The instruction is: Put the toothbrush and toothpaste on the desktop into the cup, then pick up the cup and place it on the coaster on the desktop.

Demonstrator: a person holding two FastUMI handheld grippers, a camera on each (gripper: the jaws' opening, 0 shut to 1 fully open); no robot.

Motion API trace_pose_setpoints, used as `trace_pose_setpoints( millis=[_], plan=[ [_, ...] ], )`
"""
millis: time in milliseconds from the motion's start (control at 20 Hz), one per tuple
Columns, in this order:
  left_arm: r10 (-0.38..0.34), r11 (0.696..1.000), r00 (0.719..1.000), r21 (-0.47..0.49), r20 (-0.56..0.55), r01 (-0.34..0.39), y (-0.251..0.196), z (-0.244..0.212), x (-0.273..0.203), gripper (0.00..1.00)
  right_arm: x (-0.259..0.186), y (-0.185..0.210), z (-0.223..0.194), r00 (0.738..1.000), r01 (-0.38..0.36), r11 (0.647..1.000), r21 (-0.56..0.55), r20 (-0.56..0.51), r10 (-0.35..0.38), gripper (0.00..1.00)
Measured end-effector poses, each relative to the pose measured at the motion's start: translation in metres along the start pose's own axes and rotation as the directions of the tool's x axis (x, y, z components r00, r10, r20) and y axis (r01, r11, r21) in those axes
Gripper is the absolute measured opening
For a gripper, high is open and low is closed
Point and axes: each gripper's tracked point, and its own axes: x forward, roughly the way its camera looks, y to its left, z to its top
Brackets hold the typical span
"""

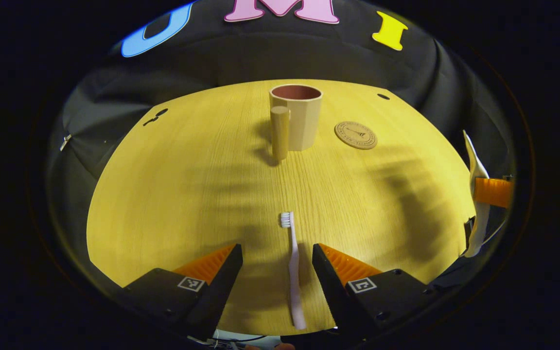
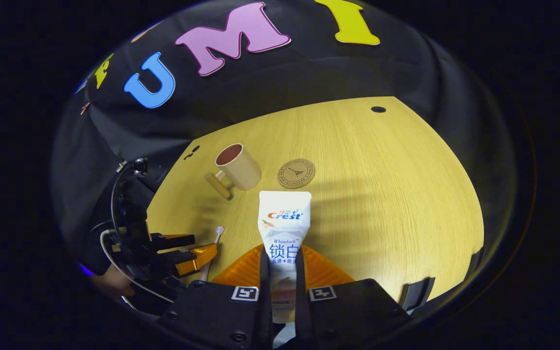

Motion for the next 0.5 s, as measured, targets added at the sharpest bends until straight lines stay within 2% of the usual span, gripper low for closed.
trace_pose_setpoints(
  millis=[150, 350, 400, 500],
  plan=[
    [-0.012, 1.0, 0.998, 0.015, -0.06, 0.013, -0.007, -0.014, 0.011, 0.9, 0.003, -0.007, 0.001, 1.0, -0.003, 1.0, 0.009, -0.007, 0.003, 0.22],
    [-0.016, 1.0, 0.997, -0.015, -0.072, 0.015, -0.01, -0.011, 0.012, 0.81, 0.006, -0.012, 0.005, 1.0, -0.006, 0.999, 0.032, -0.002, 0.006, 0.22],
    [-0.008, 1.0, 0.997, -0.018, -0.072, 0.007, -0.009, -0.011, 0.016, 0.85, 0.007, -0.012, 0.006, 1.0, -0.006, 0.999, 0.039, 0.003, 0.006, 0.22],
    [0.033, 0.998, 0.999, -0.047, -0.043, -0.035, -0.003, -0.006, 0.014, 0.43, 0.008, -0.011, 0.01, 1.0, -0.01, 0.998, 0.055, 0.015, 0.009, 0.22]
  ],
)
